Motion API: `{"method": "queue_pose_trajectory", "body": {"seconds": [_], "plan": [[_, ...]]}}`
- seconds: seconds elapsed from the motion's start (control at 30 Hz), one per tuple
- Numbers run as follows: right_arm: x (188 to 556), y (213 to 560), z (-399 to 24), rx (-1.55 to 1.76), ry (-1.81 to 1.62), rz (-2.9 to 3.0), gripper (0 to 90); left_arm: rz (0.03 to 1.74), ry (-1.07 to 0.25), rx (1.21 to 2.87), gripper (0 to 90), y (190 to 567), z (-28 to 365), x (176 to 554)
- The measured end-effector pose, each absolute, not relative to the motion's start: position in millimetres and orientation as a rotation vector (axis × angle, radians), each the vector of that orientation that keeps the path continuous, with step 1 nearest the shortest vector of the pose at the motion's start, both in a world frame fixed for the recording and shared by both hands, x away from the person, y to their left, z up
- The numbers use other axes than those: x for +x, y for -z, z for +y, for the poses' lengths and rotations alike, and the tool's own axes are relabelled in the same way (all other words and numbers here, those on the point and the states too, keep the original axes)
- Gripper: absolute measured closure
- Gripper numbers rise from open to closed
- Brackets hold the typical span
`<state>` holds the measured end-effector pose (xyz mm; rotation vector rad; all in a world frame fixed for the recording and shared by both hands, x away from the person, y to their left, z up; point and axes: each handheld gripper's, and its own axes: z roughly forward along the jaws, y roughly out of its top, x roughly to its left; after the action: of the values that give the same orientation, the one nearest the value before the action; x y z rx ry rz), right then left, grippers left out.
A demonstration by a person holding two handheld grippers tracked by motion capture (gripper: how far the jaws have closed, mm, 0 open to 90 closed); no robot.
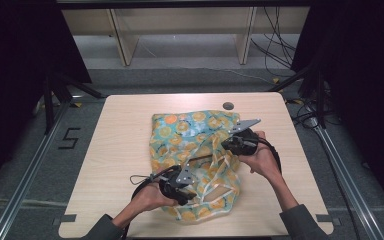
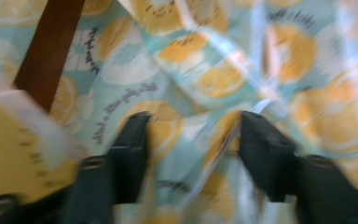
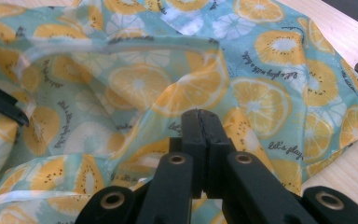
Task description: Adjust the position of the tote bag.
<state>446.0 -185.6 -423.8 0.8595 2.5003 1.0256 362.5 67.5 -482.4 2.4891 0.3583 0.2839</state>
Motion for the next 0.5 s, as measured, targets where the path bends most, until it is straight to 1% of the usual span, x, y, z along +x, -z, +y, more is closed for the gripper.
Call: {"method": "queue_pose_trajectory", "body": {"seconds": [0.03, 0.1, 0.17, 0.2, 0.27, 0.3, 0.37, 0.4, 0.43, 0.5], "plan": [[445.7, 422.2, -186.4, 0.877, -1.007, 2.526, 90.0, 0.359, -0.285, 2.490, 51.1, 483.0, 68.5, 363.2], [445.7, 422.5, -186.5, 0.874, -1.018, 2.523, 90.0, 0.356, -0.301, 2.493, 63.9, 483.3, 70.8, 364.8], [447.0, 424.6, -185.6, 0.862, -1.035, 2.500, 90.0, 0.367, -0.330, 2.479, 78.9, 482.3, 72.8, 366.8], [446.1, 424.3, -185.4, 0.887, -1.023, 2.502, 90.0, 0.372, -0.331, 2.460, 82.5, 480.4, 73.9, 367.6], [445.1, 423.5, -185.6, 0.905, -1.019, 2.506, 90.0, 0.387, -0.345, 2.432, 86.2, 477.9, 74.7, 368.5], [445.1, 423.5, -185.6, 0.905, -1.019, 2.506, 90.0, 0.389, -0.375, 2.410, 86.2, 473.2, 76.2, 370.3], [446.6, 423.5, -186.1, 0.890, -1.070, 2.481, 87.8, 0.426, -0.417, 2.325, 87.1, 452.1, 81.6, 377.1], [446.6, 423.5, -186.1, 0.890, -1.070, 2.481, 87.8, 0.426, -0.417, 2.325, 87.2, 452.1, 81.6, 377.1], [446.0, 421.1, -188.2, 0.915, -1.100, 2.464, 83.0, 0.452, -0.444, 2.256, 87.2, 435.2, 86.1, 386.7], [446.1, 417.5, -191.2, 0.887, -1.099, 2.479, 81.1, 0.489, -0.469, 2.189, 87.3, 418.0, 90.7, 399.1]]}}
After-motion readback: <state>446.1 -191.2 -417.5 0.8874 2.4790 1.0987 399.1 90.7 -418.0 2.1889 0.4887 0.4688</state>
